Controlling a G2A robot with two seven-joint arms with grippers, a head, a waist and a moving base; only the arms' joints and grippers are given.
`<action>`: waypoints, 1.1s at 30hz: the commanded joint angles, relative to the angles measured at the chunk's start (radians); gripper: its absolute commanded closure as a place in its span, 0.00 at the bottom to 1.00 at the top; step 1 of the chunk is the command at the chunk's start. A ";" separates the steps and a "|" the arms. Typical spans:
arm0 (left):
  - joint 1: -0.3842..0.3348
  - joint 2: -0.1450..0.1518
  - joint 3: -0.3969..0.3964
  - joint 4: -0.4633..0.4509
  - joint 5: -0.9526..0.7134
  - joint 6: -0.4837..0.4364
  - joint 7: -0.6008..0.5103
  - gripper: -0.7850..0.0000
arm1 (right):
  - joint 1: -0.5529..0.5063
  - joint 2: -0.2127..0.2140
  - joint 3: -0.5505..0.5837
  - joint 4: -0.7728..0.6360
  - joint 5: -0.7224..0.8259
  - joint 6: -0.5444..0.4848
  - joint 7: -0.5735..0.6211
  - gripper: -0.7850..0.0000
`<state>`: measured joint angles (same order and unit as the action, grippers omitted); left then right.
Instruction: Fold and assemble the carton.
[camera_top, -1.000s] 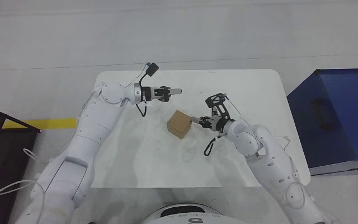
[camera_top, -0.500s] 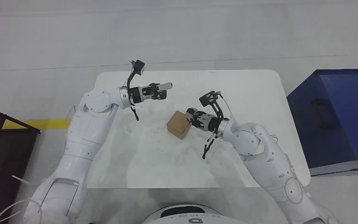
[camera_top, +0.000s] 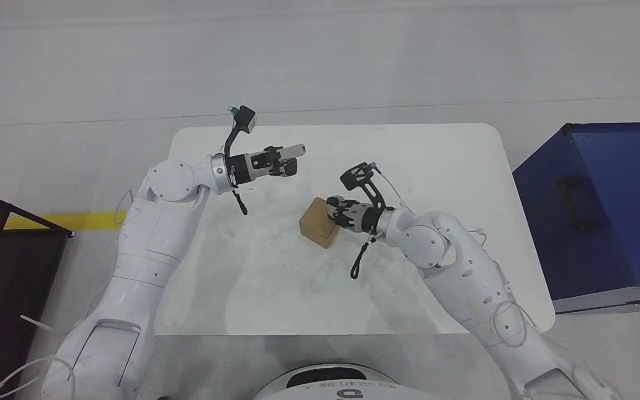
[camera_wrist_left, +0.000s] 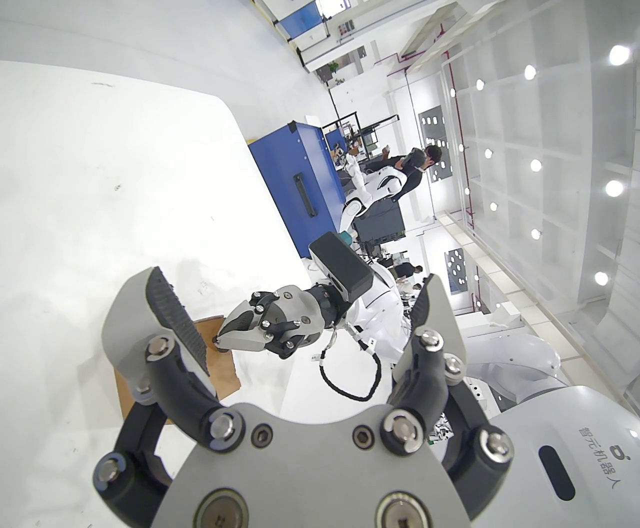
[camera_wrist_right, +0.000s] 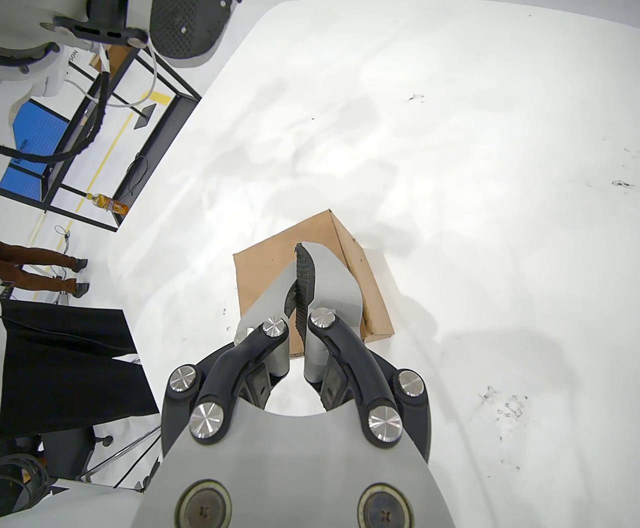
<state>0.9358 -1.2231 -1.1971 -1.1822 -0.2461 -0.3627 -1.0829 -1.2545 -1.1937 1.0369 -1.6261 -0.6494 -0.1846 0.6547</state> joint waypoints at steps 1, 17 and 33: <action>0.000 0.000 0.000 0.000 0.000 0.000 0.000 0.00 | -0.006 0.002 0.009 -0.014 -0.002 0.000 -0.007 1.00; 0.000 0.000 0.000 0.000 0.000 0.000 0.000 0.00 | -0.030 0.013 0.070 -0.031 -0.065 0.094 -0.037 1.00; 0.009 0.000 0.003 -0.003 -0.003 0.011 0.002 0.00 | -0.039 0.012 0.076 -0.031 -0.045 0.059 -0.042 1.00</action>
<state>0.9367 -1.2231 -1.1967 -1.1827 -0.2466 -0.3619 -1.0826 -1.2840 -1.1845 1.0954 -1.6474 -0.6921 -0.1252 0.6244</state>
